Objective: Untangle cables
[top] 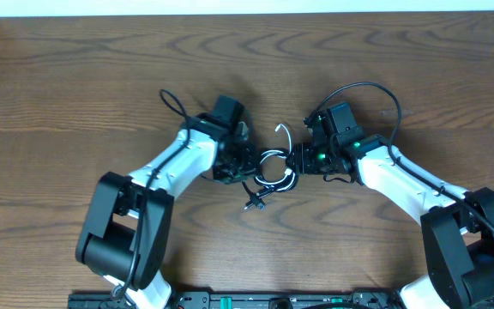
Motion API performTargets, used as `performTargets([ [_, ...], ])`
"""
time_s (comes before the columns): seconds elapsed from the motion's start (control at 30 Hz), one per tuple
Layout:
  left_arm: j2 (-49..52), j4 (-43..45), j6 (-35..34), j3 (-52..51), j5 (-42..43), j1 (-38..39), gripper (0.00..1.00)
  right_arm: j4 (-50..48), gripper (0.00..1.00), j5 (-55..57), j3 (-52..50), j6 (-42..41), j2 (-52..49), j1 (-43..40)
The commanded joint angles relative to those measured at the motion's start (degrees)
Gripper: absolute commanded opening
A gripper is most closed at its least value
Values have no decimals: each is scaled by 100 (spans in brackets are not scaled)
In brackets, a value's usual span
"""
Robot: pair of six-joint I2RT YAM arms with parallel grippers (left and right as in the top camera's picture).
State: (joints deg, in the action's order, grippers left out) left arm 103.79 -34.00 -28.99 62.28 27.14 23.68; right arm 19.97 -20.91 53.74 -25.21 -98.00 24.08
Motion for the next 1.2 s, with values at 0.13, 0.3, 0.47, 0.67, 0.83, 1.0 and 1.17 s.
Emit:
performTargets([
  [0.13,70,94,-837,94,20,627,38,20,52,131,76,63,-17,-48],
  [0.3,70,170,-1722,94,-579,815,34,20,52,133,76,66,-17,-52],
  [0.47,70,175,-2844,94,-881,828,34,17,53,136,76,133,-17,-52],
  [0.67,70,358,-3311,94,-881,828,34,0,53,131,76,131,-17,-52],
  [0.83,70,428,-3585,92,-881,828,33,-2,54,138,76,133,-17,-52],
  [1.0,70,428,-3639,-50,-881,831,33,-2,54,151,76,133,-17,-52],
  [1.17,70,448,-3797,-254,-883,868,33,-13,54,151,76,133,-17,-50],
])
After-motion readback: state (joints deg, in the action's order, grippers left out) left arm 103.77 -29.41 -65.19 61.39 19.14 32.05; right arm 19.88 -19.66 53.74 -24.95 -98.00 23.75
